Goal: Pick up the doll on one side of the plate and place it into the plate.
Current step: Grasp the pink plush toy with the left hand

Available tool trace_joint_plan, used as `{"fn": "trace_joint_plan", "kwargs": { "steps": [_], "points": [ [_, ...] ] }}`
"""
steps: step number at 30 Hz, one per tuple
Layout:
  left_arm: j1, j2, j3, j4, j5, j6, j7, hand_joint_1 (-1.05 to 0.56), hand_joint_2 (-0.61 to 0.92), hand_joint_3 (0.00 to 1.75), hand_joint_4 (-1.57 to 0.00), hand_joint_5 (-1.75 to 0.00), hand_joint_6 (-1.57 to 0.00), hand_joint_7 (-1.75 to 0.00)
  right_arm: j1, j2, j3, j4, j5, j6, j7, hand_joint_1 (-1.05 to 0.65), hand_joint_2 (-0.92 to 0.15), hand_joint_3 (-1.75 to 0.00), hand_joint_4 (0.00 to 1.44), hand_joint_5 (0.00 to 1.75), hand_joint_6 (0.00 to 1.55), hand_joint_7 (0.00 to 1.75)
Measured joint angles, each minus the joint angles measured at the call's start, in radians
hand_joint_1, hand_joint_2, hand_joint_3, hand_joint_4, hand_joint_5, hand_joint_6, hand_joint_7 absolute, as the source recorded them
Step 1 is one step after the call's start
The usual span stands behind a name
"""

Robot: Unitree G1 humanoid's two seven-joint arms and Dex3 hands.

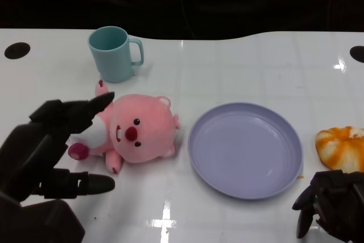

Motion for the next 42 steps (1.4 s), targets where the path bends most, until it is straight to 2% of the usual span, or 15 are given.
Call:
{"fn": "trace_joint_plan", "kwargs": {
  "steps": [8, 16, 28, 42],
  "points": [
    [0.004, 0.058, -0.029, -0.100, 0.207, 0.091, 0.091, -0.74, 0.92, 0.03, 0.00, -0.38, -0.20, 0.00, 0.000, 0.000, 0.000, 0.000, 0.000, 0.000, 0.000, -1.00, -0.76, -0.51, 1.31, 1.15, 1.35, 0.70],
    [-0.012, 0.083, -0.101, -0.093, 0.348, 0.183, 0.139, -0.68, 0.87, 0.00, -0.07, -0.35, -0.23, -0.01, 0.001, 0.000, 0.000, 0.000, 0.000, 0.000, 0.000, -1.00, -0.76, -0.52, 1.31, 1.14, 1.35, 0.69],
    [-0.158, 0.101, -0.249, 0.050, 0.505, 0.342, 0.173, -0.69, 0.84, 0.01, -0.10, -0.25, -0.25, 0.00, 0.011, 0.001, 0.003, -0.007, 0.000, 0.000, -0.003, -1.01, -0.74, -0.52, 1.32, 1.14, 1.35, 0.68],
    [-0.314, 0.099, -0.396, 0.282, 0.534, 0.442, 0.229, -0.71, 0.85, 0.01, -0.16, -0.21, -0.23, 0.00, 0.026, 0.001, 0.004, -0.032, 0.004, 0.000, 0.000, -1.01, -0.75, -0.51, 1.33, 1.14, 1.37, 0.66]
  ]
}}
